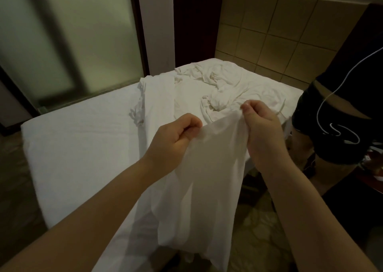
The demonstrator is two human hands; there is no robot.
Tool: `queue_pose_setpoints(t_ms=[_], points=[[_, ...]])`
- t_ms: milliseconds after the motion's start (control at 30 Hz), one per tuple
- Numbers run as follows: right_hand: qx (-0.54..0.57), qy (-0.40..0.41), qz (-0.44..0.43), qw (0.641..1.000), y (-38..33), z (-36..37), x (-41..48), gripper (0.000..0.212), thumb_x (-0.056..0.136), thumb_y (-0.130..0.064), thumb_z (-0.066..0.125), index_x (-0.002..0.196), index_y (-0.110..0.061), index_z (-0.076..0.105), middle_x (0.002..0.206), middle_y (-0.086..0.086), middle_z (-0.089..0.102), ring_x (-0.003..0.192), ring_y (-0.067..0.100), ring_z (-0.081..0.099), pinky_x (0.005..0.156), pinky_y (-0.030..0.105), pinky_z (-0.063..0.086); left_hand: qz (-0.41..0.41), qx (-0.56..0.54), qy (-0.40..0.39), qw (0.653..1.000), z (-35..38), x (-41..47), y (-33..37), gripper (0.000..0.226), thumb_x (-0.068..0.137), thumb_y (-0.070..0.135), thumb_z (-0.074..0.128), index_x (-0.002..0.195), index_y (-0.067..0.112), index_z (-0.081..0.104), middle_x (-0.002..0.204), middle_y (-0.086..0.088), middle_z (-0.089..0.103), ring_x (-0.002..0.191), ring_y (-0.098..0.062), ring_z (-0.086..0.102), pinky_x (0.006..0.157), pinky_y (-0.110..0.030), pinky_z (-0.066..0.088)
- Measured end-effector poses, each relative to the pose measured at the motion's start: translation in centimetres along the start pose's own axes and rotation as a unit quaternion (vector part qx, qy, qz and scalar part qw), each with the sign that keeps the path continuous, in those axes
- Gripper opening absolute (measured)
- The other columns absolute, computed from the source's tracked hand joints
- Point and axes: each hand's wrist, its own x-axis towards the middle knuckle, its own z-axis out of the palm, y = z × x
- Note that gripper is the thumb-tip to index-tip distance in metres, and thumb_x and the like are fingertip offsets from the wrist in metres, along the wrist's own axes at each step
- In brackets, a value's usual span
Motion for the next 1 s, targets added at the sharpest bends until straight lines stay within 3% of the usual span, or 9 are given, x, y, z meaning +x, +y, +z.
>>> queue_pose_setpoints(t_ms=[100,167,233,300,467,600,733,833,1000], points=[[-0.126,-0.077,-0.121,0.982,-0.1,1.8,-0.7,0.005,0.095,-0.033,0.050,0.090,-0.034,0.052,0.066,-0.007,0.052,0.054,-0.001,0.048,0.050,0.013,0.037,0.002,-0.014,-0.005,1.000,0.1,1.0,-0.7,0.019,0.089,0.022,0.043,0.088,0.032,0.058,0.077,0.016,0.062,0.079,-0.002,0.058,0.073,-0.011,0.047],[-0.237,-0.153,-0.151,0.948,-0.1,2.7,-0.7,0.033,0.077,-0.062,0.050,0.099,-0.037,0.054,0.060,-0.012,0.049,0.055,-0.003,0.048,0.049,0.012,0.034,0.012,-0.020,-0.014,1.000,-0.1,1.4,-1.2,0.018,0.090,0.022,0.043,0.092,0.025,0.061,0.078,0.017,0.062,0.080,-0.001,0.059,0.074,-0.014,0.050],[-0.355,-0.194,-0.149,0.903,-0.2,3.2,-0.1,0.059,0.062,-0.075,0.045,0.106,-0.038,0.058,0.063,-0.018,0.049,0.060,-0.003,0.049,0.053,0.013,0.030,0.017,-0.024,-0.024,0.999,-0.7,1.5,-1.7,0.015,0.088,0.020,0.045,0.090,0.028,0.058,0.077,0.018,0.061,0.077,-0.001,0.059,0.071,-0.012,0.049],[-0.407,-0.226,-0.128,0.876,-0.3,3.6,0.9,0.047,0.065,-0.072,0.055,0.096,-0.036,0.061,0.064,-0.018,0.050,0.061,0.000,0.048,0.055,0.018,0.031,0.012,-0.033,-0.023,0.999,-1.3,1.4,-2.2,0.019,0.087,0.017,0.046,0.085,0.033,0.055,0.075,0.018,0.060,0.074,-0.001,0.059,0.069,-0.011,0.047],[-0.342,-0.282,-0.153,0.883,-0.1,5.0,2.9,0.032,0.073,-0.053,0.064,0.079,-0.022,0.069,0.072,-0.008,0.055,0.069,0.009,0.051,0.064,0.029,0.039,-0.010,-0.043,-0.030,0.999,-3.6,1.7,-3.7,0.014,0.087,0.024,0.047,0.085,0.034,0.056,0.082,0.009,0.062,0.077,-0.010,0.057,0.072,-0.018,0.048],[-0.281,-0.285,-0.144,0.905,-1.7,5.8,4.2,0.021,0.081,-0.037,0.064,0.076,-0.017,0.064,0.072,0.003,0.061,0.068,0.014,0.055,0.061,0.027,0.045,-0.073,-0.089,-0.104,0.988,-5.5,1.8,-5.3,0.017,0.078,0.048,0.056,0.080,0.034,0.065,0.078,0.002,0.063,0.076,-0.018,0.060,0.071,-0.029,0.053],[-0.265,-0.264,-0.155,0.914,-3.8,6.2,6.3,0.012,0.083,-0.030,0.066,0.072,-0.027,0.062,0.071,-0.010,0.059,0.063,0.002,0.055,0.054,0.010,0.046,-0.089,-0.142,-0.083,0.982,-6.7,3.0,-6.0,0.013,0.087,0.025,0.063,0.077,0.031,0.067,0.068,0.016,0.064,0.070,-0.002,0.062,0.066,-0.014,0.051],[-0.300,-0.239,-0.182,0.905,-5.0,6.4,7.9,0.011,0.084,-0.031,0.066,0.074,-0.033,0.061,0.075,-0.014,0.059,0.068,0.002,0.057,0.056,0.013,0.049,-0.094,-0.155,-0.086,0.980,-7.8,5.1,-5.9,0.012,0.087,0.023,0.063,0.077,0.020,0.068,0.068,0.014,0.063,0.071,-0.002,0.062,0.068,-0.014,0.052],[-0.307,-0.190,-0.241,0.901,-7.0,4.5,12.0,0.010,0.080,-0.031,0.068,0.074,-0.034,0.062,0.079,-0.012,0.061,0.075,0.005,0.058,0.067,0.019,0.050,-0.119,0.000,-0.188,0.975,-8.2,9.3,-6.0,0.016,0.089,0.027,0.061,0.099,0.017,0.069,0.101,0.003,0.065,0.090,-0.005,0.060,0.079,-0.014,0.049]])
